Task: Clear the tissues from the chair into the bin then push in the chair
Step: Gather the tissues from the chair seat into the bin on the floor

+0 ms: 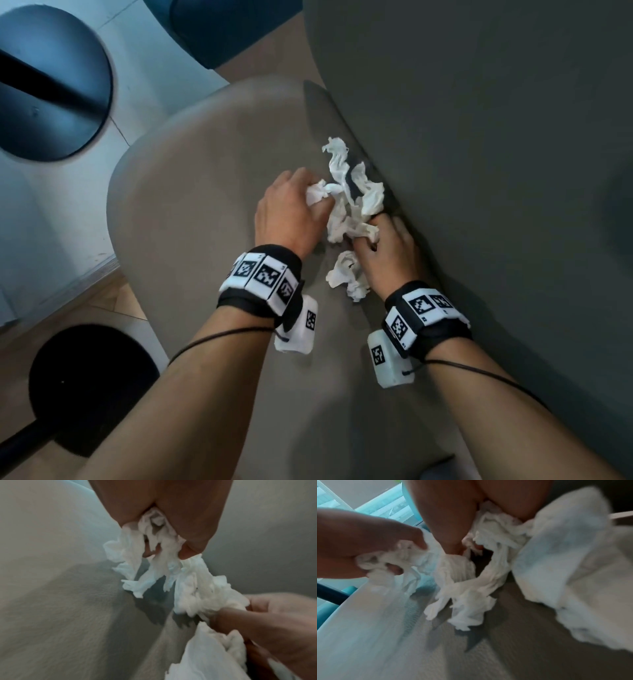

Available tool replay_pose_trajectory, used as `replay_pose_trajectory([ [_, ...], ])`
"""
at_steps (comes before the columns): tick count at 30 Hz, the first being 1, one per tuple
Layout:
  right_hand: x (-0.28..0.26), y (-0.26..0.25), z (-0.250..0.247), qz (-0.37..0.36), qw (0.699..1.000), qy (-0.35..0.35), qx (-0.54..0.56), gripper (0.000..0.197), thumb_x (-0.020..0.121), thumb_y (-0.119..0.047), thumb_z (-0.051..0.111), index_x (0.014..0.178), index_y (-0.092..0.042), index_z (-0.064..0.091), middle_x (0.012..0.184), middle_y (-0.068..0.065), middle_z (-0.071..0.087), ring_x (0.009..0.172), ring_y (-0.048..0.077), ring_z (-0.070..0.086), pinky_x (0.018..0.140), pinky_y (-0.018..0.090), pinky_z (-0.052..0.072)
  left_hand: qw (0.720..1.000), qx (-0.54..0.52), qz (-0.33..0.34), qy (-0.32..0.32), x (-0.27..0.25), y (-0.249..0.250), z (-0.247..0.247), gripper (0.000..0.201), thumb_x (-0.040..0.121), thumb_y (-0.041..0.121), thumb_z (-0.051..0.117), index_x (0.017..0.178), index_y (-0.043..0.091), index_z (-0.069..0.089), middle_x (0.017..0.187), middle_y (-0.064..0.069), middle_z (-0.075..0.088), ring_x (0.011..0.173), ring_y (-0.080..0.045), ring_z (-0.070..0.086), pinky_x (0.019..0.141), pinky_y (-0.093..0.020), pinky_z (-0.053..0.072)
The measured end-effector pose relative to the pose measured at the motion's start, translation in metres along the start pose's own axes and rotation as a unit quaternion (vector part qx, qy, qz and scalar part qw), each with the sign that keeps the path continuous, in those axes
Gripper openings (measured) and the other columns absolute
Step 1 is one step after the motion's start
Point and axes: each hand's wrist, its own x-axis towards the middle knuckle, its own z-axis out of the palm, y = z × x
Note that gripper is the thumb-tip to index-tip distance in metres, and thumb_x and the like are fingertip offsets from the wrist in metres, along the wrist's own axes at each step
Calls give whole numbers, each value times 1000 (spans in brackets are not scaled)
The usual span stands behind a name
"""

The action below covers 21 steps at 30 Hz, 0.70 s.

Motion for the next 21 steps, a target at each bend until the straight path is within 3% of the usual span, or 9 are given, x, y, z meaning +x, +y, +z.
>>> replay_pose_trajectory([
  [4, -8, 5, -7, 11, 999, 26, 32, 14, 81, -17, 58, 93, -9, 56, 100, 5, 53, 90, 24, 52, 72, 28, 34, 998, -6, -30, 51, -13, -17, -16, 28, 88, 41, 57, 74, 20, 43, 72, 5, 44, 60, -13, 39, 56, -24, 27],
  [8, -20, 3, -21, -2, 993, 54, 106, 20, 78, 2, 54, 92, -12, 55, 86, -6, 60, 85, 19, 58, 74, 24, 43, 994, -29, -45, 96, -20, -33, -29, 27, 80, 23, 61, 67, 13, 41, 75, -2, 44, 63, -19, 39, 59, -25, 25],
  [10, -25, 0, -28, -8, 990, 63, 123, 25, 81, 5, 52, 91, -17, 52, 79, -18, 55, 73, 7, 55, 65, 12, 40, 992, -49, -55, 98, -22, -34, -33, 14, 78, 11, 59, 71, 8, 47, 78, -2, 52, 67, -21, 48, 60, -25, 32],
  [11, -26, -2, -32, -13, 988, 72, 135, 26, 81, 7, 51, 90, -18, 51, 77, -19, 54, 69, -1, 54, 61, 7, 39, 992, -66, -61, 93, -23, -32, -35, 6, 79, 6, 57, 78, 7, 51, 81, -2, 58, 70, -22, 54, 61, -28, 40],
  [13, -27, -6, -37, -21, 981, 91, 172, 25, 81, 8, 49, 87, -17, 50, 77, -17, 55, 68, -11, 54, 61, 4, 41, 990, -100, -60, 74, -23, -23, -37, 11, 80, 1, 53, 86, 10, 50, 84, -2, 65, 72, -21, 62, 60, -31, 51],
  [15, -26, -10, -41, -27, 976, 98, 192, 18, 81, 2, 51, 84, -16, 50, 76, -13, 57, 66, -8, 54, 60, 7, 42, 992, -111, -32, 40, -23, -13, -35, 18, 81, 2, 51, 90, 16, 45, 85, -2, 66, 69, -20, 59, 56, -26, 46],
  [17, -26, -14, -45, -27, 976, 87, 200, 5, 80, -12, 56, 79, -13, 51, 71, -8, 58, 59, 1, 51, 57, 15, 43, 995, -101, -2, -1, -22, -4, -30, 16, 81, 13, 50, 96, 18, 46, 85, -1, 65, 69, -21, 59, 60, -32, 49],
  [19, -26, -16, -47, -21, 975, 72, 207, 20, 84, -26, 62, 70, -15, 51, 64, -8, 55, 53, 4, 48, 52, 17, 41, 995, -88, 18, -45, -22, 1, -22, 17, 83, 29, 48, 98, 20, 47, 83, 1, 61, 69, -22, 58, 62, -39, 53],
  [21, -28, -16, -50, -6, 975, 77, 208, 40, 87, -39, 66, 59, -20, 45, 52, -11, 50, 47, 5, 43, 48, 17, 37, 995, -49, 35, -85, -21, 5, -12, 23, 86, 37, 52, 103, 23, 47, 87, 5, 60, 73, -19, 58, 64, -37, 51],
])
